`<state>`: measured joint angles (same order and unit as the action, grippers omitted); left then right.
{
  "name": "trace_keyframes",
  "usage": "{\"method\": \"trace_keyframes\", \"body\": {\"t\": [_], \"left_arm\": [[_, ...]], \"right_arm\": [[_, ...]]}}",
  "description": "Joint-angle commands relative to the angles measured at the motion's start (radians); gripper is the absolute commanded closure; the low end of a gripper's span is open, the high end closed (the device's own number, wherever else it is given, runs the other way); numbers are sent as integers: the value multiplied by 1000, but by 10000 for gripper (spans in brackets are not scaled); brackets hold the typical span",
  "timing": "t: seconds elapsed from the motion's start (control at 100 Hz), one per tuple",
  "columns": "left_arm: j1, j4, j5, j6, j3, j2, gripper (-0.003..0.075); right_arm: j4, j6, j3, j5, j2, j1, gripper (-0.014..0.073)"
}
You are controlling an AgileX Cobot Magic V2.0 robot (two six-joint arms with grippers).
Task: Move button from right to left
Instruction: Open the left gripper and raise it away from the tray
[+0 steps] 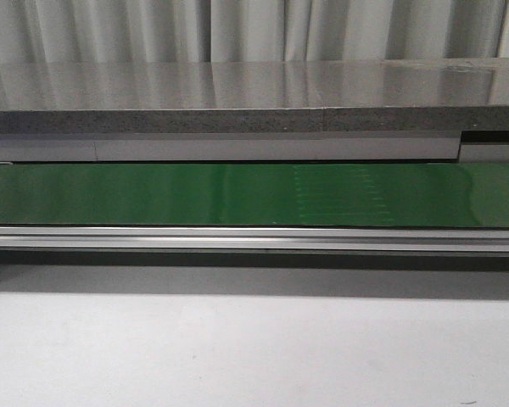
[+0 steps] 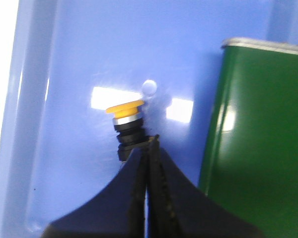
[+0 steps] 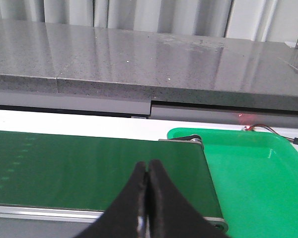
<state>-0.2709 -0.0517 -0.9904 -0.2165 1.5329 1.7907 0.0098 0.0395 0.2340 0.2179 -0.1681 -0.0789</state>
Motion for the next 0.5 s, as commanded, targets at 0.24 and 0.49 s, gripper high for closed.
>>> {"method": "trace_keyframes", "body": {"t": [0.24,0.49], "left_arm": [[222,-95,105,40,21,-202,741],[377,-129,114,41,15,-277,741]], "right_arm": [[-10,1,28,-70,-7,0,660],[-10,1,28,-70,-7,0,660]]}}
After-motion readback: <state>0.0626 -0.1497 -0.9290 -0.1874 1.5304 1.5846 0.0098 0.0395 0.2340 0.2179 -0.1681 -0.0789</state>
